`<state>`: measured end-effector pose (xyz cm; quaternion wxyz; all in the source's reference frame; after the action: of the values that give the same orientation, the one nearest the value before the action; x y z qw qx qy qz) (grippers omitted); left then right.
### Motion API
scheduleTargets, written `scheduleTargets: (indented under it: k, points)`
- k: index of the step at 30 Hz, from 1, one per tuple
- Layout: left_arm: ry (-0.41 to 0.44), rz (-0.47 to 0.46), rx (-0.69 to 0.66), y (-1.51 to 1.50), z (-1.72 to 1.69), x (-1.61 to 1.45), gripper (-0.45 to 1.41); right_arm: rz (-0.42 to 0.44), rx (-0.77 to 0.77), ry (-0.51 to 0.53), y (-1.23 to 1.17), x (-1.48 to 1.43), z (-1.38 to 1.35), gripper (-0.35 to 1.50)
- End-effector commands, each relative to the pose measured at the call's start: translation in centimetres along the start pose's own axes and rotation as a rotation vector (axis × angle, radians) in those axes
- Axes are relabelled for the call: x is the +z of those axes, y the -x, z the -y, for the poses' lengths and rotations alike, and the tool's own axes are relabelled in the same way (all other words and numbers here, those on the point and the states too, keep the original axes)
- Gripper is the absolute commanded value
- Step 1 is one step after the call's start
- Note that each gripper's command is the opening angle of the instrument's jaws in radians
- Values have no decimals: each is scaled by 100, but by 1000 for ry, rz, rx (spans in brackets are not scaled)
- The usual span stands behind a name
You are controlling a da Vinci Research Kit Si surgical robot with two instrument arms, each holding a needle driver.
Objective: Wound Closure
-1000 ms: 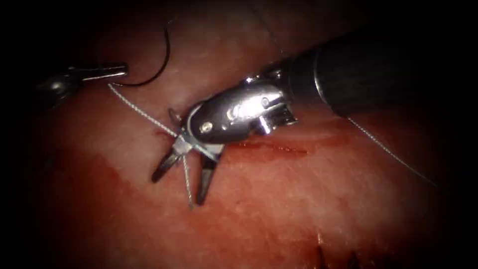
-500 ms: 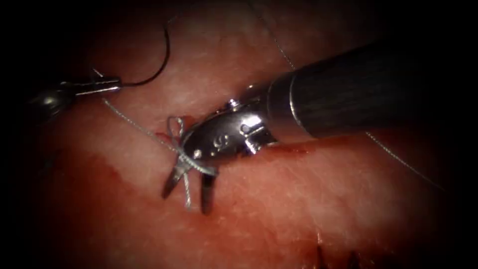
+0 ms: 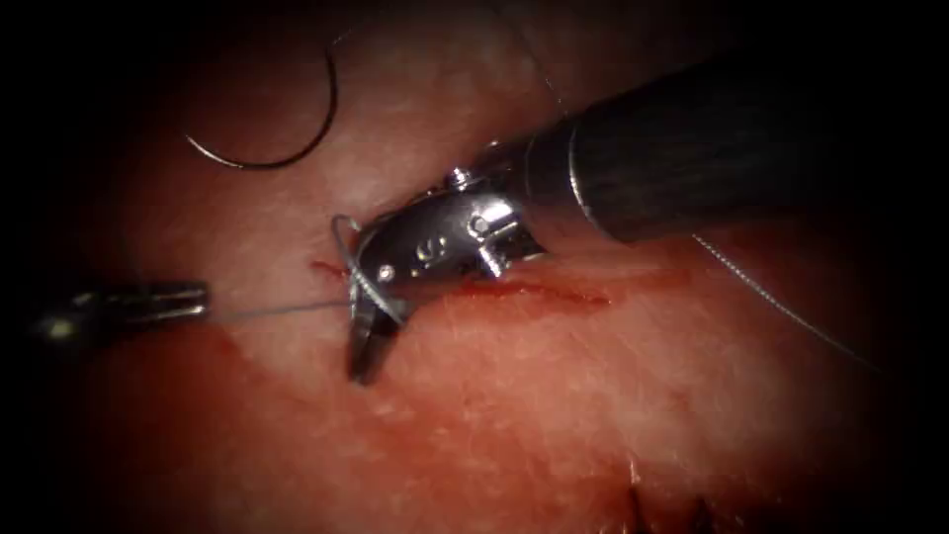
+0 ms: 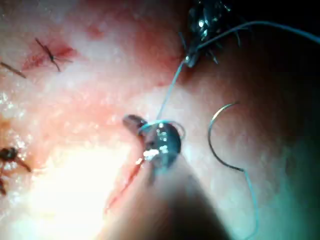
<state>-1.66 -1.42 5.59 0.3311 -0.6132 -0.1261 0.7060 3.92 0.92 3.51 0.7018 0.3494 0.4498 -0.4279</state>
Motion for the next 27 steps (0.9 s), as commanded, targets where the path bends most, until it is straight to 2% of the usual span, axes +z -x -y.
scheduleTargets:
  k: [1,2,4,5,6,7,8,14,16,18,21,27]
  points:
    - [7,5,3,13,-19,-3,-45,-28,15,15,0,11,0,-35]
    - [14,9,4,20,-43,-10,-45,-56,42,34,0,11,1,-35]
    - [22,11,1,23,-53,-14,-45,-62,53,38,0,11,2,-35]
    - [34,21,-2,31,-80,-22,-45,-78,65,52,-1,9,2,-35]
    - [34,21,-2,31,-80,-22,-45,-78,65,52,-1,9,2,-35]
    - [46,27,-6,37,-105,-30,-45,-86,73,57,-1,6,1,-35]
    - [46,27,-6,37,-105,-30,-45,-86,73,57,-1,6,1,-35]
    - [78,37,-18,53,-175,-47,-45,-106,112,87,-3,-17,-2,-35]
    - [83,40,-21,55,-181,-48,-45,-107,115,94,-3,-21,-3,-35]
    - [90,45,-26,58,-198,-52,-45,-121,136,115,0,-40,-6,-35]
    - [94,45,-38,58,-202,-57,-45,-127,153,135,8,-57,-11,-35]
    - [97,46,-48,59,-201,-59,-45,-101,182,190,25,-69,-16,-35]
